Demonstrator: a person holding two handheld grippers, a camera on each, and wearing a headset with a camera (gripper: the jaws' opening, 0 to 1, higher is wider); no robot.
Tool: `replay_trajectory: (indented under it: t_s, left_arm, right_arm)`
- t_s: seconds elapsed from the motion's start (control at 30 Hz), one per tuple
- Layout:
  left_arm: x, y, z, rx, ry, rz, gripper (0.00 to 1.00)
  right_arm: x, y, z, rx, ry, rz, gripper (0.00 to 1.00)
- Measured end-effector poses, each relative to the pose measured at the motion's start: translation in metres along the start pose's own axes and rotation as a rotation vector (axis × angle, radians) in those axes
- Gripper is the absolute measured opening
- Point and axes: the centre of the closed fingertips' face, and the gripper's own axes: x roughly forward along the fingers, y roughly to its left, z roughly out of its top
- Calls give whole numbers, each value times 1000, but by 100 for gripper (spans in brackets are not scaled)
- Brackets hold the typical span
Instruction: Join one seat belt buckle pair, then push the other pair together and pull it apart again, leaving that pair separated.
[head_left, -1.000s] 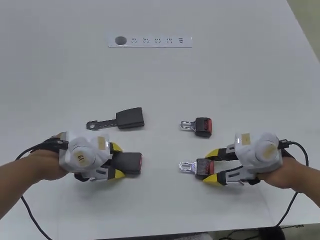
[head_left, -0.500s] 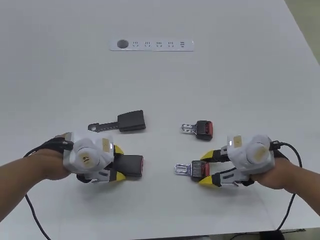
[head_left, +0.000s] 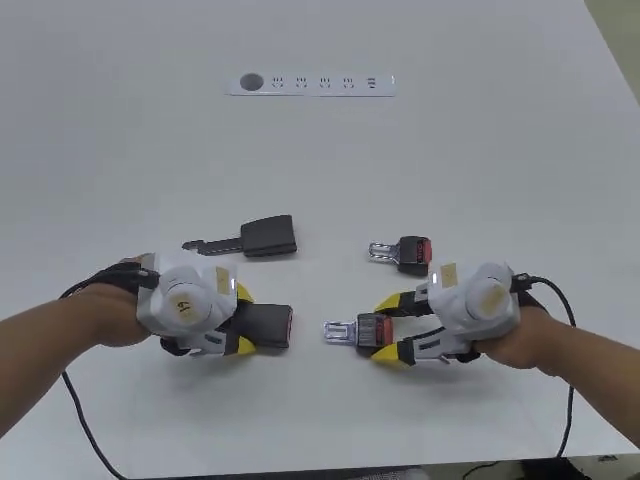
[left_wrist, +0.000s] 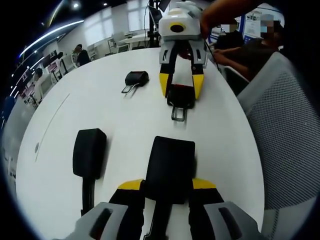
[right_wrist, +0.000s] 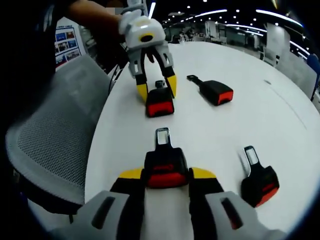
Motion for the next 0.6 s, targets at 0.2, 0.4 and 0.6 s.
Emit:
replay_trajectory:
  t_s: [0.2, 0.4, 0.6]
  left_arm:
    - [0, 0, 0, -4, 4, 0, 35]
    - [0, -1, -1, -3, 11, 1, 35]
    - [-1, -2, -1, 4, 15, 0, 35]
  right_arm:
    - [15, 0, 13, 0, -7, 8, 34]
    - [26, 0, 25, 4, -24, 13, 34]
    - [34, 3, 36, -3, -29, 21, 34]
